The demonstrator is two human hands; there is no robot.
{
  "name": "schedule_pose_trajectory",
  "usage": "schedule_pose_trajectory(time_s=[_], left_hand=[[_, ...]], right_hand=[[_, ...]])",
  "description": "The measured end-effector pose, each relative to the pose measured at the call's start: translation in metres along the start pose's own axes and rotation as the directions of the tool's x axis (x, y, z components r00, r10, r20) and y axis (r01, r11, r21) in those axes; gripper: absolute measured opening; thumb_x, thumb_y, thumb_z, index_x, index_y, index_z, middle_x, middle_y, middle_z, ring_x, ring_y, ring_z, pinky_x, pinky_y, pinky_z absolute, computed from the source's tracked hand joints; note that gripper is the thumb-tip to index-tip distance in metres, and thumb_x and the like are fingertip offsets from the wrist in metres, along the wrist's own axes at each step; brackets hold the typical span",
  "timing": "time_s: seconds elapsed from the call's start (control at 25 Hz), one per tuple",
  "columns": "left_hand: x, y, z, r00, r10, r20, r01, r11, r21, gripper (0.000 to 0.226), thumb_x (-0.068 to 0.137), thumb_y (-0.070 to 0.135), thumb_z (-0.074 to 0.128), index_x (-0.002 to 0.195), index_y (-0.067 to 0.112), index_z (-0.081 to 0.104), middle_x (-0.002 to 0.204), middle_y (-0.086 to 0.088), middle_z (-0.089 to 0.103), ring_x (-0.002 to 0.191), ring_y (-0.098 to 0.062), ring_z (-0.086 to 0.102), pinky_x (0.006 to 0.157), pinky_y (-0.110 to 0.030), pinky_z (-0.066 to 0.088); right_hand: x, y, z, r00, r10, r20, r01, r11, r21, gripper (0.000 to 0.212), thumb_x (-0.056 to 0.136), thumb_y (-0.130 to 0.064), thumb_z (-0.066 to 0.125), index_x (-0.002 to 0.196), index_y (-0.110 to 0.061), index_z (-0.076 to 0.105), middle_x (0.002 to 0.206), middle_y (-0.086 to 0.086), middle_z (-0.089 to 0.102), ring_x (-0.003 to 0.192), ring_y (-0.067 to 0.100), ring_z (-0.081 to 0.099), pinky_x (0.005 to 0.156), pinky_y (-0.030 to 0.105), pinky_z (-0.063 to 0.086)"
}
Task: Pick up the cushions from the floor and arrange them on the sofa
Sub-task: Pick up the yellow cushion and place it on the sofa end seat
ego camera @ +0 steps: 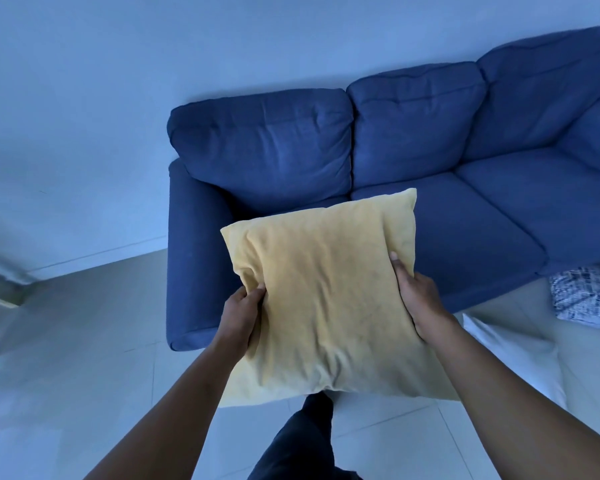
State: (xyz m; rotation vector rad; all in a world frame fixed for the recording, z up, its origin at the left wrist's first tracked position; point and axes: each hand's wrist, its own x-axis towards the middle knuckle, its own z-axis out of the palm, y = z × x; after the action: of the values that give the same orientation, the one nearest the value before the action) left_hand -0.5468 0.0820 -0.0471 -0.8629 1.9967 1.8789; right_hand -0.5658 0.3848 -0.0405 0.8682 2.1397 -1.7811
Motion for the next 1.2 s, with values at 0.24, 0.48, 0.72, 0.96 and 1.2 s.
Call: schedule_pose_trajectory(time_s=[0.24,0.48,0.72,0.96,1.2], left_hand=[[0.098,0.039,0.013,0.998,-0.068,0.000,0.068,0.998,-0.007,0.014,0.106,0.029,0.061,0.101,0.030,0.073,0.115,-0.002,0.079,0.110,-0.024,0.072,0.099,-0.044,0.055],[0.189,0.083,0.001,0.994,-0.104,-0.024,0.103,0.994,-0.022,0.016,0.102,0.024,0.066,0.112,0.021,0.078,0.113,-0.005,0.082,0.111,-0.029,0.074,0.101,-0.048,0.058],[0.239,0.113,-0.008,0.996,-0.031,0.087,0.035,0.998,-0.044,0.033,0.088,0.013,0.076,0.120,0.019,0.077,0.118,-0.008,0.083,0.115,-0.035,0.076,0.104,-0.055,0.059],[0.277,0.168,0.013,0.998,0.002,0.055,0.004,0.995,-0.102,0.050,0.070,0.010,0.071,0.120,0.013,0.068,0.101,0.000,0.085,0.097,-0.019,0.081,0.080,-0.032,0.063],[0.336,0.202,0.030,0.998,-0.022,-0.054,0.013,0.987,-0.162,0.041,0.069,0.010,0.074,0.110,0.017,0.070,0.095,0.003,0.084,0.091,-0.019,0.080,0.074,-0.031,0.062]], right_hand=[[0.092,-0.049,0.037,0.997,0.072,0.005,-0.072,0.997,0.004,0.049,0.087,-0.075,0.062,0.092,-0.028,0.071,0.106,0.000,0.076,0.100,0.025,0.071,0.095,0.044,0.056],[0.171,-0.104,0.085,0.993,0.102,0.061,-0.106,0.993,0.060,0.029,0.092,-0.049,0.074,0.093,-0.020,0.074,0.093,0.000,0.080,0.089,0.019,0.073,0.068,0.030,0.053],[0.244,-0.126,0.092,0.983,0.125,0.136,-0.148,0.974,0.171,0.020,0.089,0.003,0.070,0.102,-0.011,0.076,0.115,0.018,0.079,0.110,0.036,0.073,0.105,0.049,0.055],[0.317,-0.169,0.091,0.970,0.026,0.243,-0.061,0.989,0.138,0.054,0.080,0.014,0.060,0.133,0.002,0.061,0.126,0.020,0.074,0.123,0.041,0.067,0.100,0.046,0.056],[0.395,-0.214,0.115,0.935,0.052,0.351,-0.076,0.996,0.055,0.036,0.085,0.011,0.062,0.115,-0.007,0.070,0.106,0.010,0.082,0.096,0.022,0.074,0.083,0.033,0.055]])
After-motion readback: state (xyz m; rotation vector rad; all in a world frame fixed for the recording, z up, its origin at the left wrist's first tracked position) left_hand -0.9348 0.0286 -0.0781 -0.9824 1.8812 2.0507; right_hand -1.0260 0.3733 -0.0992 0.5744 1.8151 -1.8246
